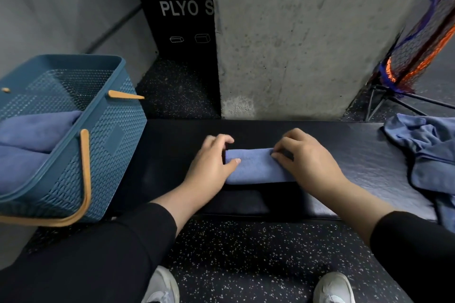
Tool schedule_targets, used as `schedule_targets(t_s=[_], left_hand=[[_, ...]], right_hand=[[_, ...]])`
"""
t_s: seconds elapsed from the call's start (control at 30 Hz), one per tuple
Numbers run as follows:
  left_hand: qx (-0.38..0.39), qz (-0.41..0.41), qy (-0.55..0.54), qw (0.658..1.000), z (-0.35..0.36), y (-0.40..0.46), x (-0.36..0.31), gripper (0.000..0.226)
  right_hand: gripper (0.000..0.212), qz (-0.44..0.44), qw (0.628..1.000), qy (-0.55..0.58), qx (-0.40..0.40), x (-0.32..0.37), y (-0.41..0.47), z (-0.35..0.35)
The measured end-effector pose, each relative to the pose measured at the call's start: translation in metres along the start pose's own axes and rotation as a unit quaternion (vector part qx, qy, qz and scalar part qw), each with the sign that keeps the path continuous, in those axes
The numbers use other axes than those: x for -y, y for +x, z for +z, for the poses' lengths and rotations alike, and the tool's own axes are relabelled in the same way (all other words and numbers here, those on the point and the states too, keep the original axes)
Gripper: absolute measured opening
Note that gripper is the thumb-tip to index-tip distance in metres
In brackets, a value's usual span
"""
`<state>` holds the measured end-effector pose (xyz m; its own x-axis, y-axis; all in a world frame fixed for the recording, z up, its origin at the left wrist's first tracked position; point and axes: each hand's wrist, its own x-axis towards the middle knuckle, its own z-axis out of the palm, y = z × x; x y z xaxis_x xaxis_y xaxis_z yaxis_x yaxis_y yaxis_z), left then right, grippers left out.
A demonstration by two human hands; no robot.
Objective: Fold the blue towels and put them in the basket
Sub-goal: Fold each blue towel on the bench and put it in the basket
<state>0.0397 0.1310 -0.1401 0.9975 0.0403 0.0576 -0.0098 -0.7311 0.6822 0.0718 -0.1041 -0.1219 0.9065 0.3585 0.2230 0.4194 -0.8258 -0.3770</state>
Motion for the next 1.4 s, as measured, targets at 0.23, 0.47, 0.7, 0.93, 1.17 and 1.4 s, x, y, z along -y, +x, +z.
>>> schedule_targets(t_s=[0.23,0.47,0.7,0.93,1.17,1.4], left_hand=[[0.155,0.135,0.223,0.953,-0.002,-0.004,0.008,0.059],[0.179,0.126,0.252,0.943,-0.005,-0.004,0.008,0.074],[0.158,0.139,0.266,0.941,-0.006,-0.007,0.006,0.086],[0.087,0.094,0.153,0.98,-0.01,-0.006,0.007,0.084],[-0.1,-0.224,-0.305,0.92,-0.029,0.0,-0.037,0.033],[-0.045,-0.243,-0.598,0.762,-0.061,-0.015,-0.082,0.03]], right_hand=[[0.066,-0.005,0.992,-0.014,0.127,-0.011,0.001,0.015],[0.086,-0.104,0.981,-0.075,0.145,-0.015,-0.002,-0.001],[0.072,-0.129,0.978,-0.069,0.146,-0.02,-0.007,0.009],[0.052,-0.098,0.99,-0.033,0.094,-0.002,-0.001,0.006],[0.043,0.059,0.995,0.08,-0.011,0.034,0.005,-0.019],[0.067,-0.113,0.994,0.002,-0.003,0.085,-0.001,-0.015]])
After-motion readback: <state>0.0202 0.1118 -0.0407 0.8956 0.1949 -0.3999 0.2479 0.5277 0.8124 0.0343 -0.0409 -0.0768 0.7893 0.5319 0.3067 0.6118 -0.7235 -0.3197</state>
